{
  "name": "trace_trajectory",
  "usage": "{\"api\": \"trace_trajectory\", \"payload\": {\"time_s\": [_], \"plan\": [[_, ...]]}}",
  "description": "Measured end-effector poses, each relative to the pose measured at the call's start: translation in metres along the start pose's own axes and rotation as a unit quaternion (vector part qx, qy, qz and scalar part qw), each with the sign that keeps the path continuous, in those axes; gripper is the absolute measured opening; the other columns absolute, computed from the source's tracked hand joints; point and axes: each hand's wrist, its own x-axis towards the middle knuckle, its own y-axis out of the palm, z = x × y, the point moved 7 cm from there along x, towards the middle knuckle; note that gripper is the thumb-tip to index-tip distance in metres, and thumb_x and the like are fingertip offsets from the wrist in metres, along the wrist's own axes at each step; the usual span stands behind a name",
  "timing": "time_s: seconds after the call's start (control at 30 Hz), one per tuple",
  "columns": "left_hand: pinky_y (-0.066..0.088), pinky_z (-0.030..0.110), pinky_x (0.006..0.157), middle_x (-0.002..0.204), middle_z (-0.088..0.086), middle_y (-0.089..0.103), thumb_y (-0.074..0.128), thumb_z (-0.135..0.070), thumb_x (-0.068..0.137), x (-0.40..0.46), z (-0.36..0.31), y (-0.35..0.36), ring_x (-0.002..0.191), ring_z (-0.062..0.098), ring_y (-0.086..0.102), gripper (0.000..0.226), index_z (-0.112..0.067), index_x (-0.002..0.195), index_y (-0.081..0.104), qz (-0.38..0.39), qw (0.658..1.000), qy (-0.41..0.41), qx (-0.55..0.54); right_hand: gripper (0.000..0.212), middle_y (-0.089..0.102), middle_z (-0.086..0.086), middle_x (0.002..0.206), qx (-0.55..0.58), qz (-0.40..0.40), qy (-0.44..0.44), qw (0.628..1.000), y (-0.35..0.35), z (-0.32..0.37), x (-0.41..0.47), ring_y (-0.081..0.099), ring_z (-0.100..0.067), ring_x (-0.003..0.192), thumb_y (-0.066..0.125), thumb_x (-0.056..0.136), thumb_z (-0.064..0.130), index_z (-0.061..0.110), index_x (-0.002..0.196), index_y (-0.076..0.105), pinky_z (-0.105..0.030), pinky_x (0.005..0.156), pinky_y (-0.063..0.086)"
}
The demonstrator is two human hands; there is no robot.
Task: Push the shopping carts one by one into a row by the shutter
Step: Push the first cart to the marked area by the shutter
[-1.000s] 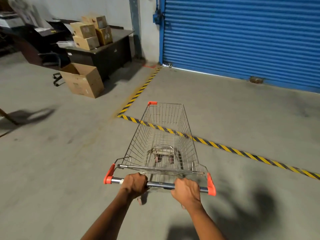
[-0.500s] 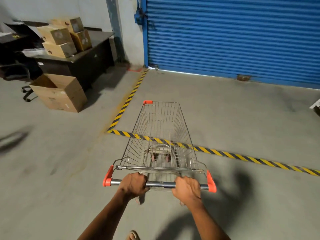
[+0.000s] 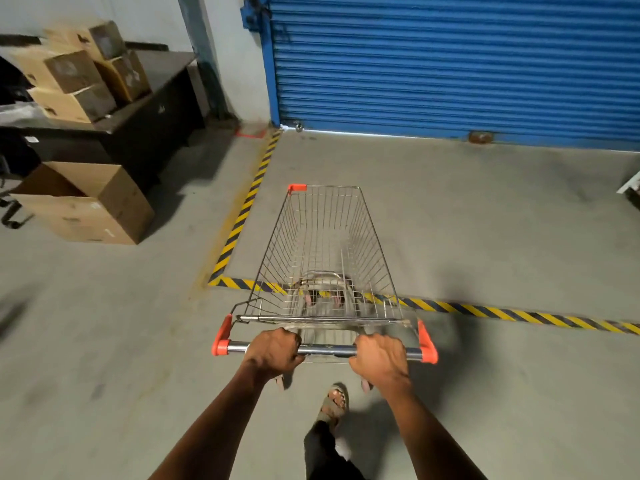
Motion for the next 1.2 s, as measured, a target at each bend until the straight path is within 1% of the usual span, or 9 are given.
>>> {"api": "trace_trajectory", "payload": {"time_s": [0.13,0.27,0.4,0.63,0.73,0.83,1.03,1.13,1.2], "plan": [[0.055,0.034,0.075,0.092,0.002,0.068,0.054,-0.057,0.093,0.052,0.04,-0.019,0.082,0.023,0.067,0.036,-0.023,0.099,0.064,-0.005,1.0,-0.004,0.001,0.023,0.072,0.0,0.089,-0.001,-0.001,0.004,1.0,-0.014,0.01,0.065,0.07,-0.022,0.078,0.054,0.085,0.032,0.022,0.096,0.072,-0.032,0.066,0.045],[0.053,0.033,0.073,0.092,0.0,0.07,0.053,-0.056,0.091,0.105,0.078,-0.041,0.082,0.021,0.067,0.034,-0.025,0.097,0.065,-0.003,1.0,-0.001,0.009,0.027,0.074,-0.003,0.096,0.006,-0.002,0.01,1.0,-0.029,0.016,0.13,0.072,-0.026,0.086,0.053,0.084,0.034,0.02,0.099,0.072,-0.033,0.07,0.047],[0.052,0.031,0.071,0.091,-0.001,0.069,0.05,-0.06,0.09,0.158,0.114,-0.059,0.081,0.02,0.066,0.039,-0.024,0.097,0.065,-0.005,1.0,-0.003,0.013,0.029,0.076,-0.005,0.098,0.013,-0.008,0.011,1.0,-0.043,0.023,0.196,0.072,-0.028,0.09,0.054,0.082,0.033,0.018,0.099,0.072,-0.032,0.075,0.052],[0.049,0.033,0.072,0.101,0.003,0.07,0.047,-0.055,0.096,0.238,0.16,-0.091,0.091,0.023,0.067,0.039,-0.022,0.107,0.063,-0.004,0.999,0.014,0.035,0.029,0.076,-0.007,0.1,0.01,-0.003,0.014,1.0,-0.065,0.027,0.294,0.073,-0.03,0.092,0.056,0.083,0.034,0.017,0.1,0.072,-0.034,0.078,0.054],[0.048,0.034,0.072,0.101,0.005,0.07,0.048,-0.053,0.095,0.269,0.178,-0.105,0.092,0.025,0.067,0.036,-0.021,0.102,0.063,-0.007,0.999,0.013,0.034,0.031,0.076,-0.006,0.101,0.014,-0.002,0.018,1.0,-0.072,0.028,0.33,0.073,-0.03,0.093,0.053,0.082,0.035,0.019,0.102,0.071,-0.036,0.081,0.056],[0.051,0.036,0.076,0.1,0.005,0.07,0.047,-0.053,0.094,0.298,0.2,-0.115,0.092,0.027,0.068,0.035,-0.022,0.099,0.063,-0.006,0.999,0.014,0.035,0.032,0.076,-0.006,0.101,0.014,-0.001,0.019,1.0,-0.078,0.031,0.367,0.073,-0.03,0.092,0.054,0.083,0.037,0.02,0.102,0.072,-0.036,0.081,0.055],[0.05,0.035,0.075,0.101,0.004,0.071,0.049,-0.053,0.095,0.36,0.242,-0.141,0.09,0.025,0.067,0.036,-0.021,0.102,0.065,-0.012,0.999,0.022,0.038,0.03,0.075,-0.004,0.101,0.014,0.025,0.028,0.999,-0.095,0.038,0.438,0.072,-0.027,0.091,0.055,0.087,0.039,0.02,0.105,0.071,-0.034,0.075,0.051],[0.046,0.034,0.071,0.101,0.004,0.07,0.05,-0.054,0.095,0.392,0.262,-0.147,0.09,0.025,0.067,0.037,-0.021,0.102,0.065,-0.01,0.999,0.032,0.039,0.034,0.075,-0.004,0.106,0.02,0.032,0.048,0.998,-0.099,0.038,0.47,0.071,-0.028,0.096,0.053,0.088,0.04,0.021,0.109,0.071,-0.034,0.081,0.053],[0.048,0.034,0.073,0.102,0.004,0.07,0.049,-0.055,0.095,0.412,0.273,-0.153,0.09,0.024,0.066,0.037,-0.022,0.103,0.064,-0.011,0.998,0.045,0.041,0.033,0.075,-0.005,0.108,0.02,0.031,0.054,0.998,-0.103,0.039,0.492,0.071,-0.029,0.098,0.052,0.09,0.039,0.02,0.111,0.07,-0.035,0.085,0.054]]}}
